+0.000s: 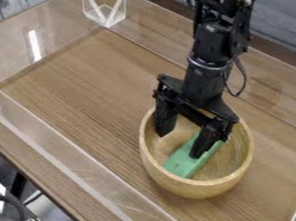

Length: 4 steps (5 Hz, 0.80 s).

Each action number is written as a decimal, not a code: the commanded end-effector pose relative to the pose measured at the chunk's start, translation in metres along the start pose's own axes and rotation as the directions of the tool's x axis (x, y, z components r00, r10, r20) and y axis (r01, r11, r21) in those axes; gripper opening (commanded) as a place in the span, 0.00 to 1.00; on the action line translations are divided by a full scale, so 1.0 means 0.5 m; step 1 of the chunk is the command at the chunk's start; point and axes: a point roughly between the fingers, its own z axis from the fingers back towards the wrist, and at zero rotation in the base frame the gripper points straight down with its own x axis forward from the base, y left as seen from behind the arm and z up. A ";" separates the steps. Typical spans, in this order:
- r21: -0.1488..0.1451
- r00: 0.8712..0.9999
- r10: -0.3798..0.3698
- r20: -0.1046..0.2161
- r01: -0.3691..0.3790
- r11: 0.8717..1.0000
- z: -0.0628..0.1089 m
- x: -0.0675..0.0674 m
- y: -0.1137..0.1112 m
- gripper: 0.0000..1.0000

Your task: Remove the green block from inside the brown bowl and put it on the table

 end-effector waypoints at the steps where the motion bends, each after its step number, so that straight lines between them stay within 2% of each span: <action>1: 0.001 1.000 -0.024 0.008 0.024 1.000 -0.011 0.007 -0.015 1.00; 4: -0.005 0.999 -0.047 -0.008 0.047 0.999 -0.040 0.012 -0.035 1.00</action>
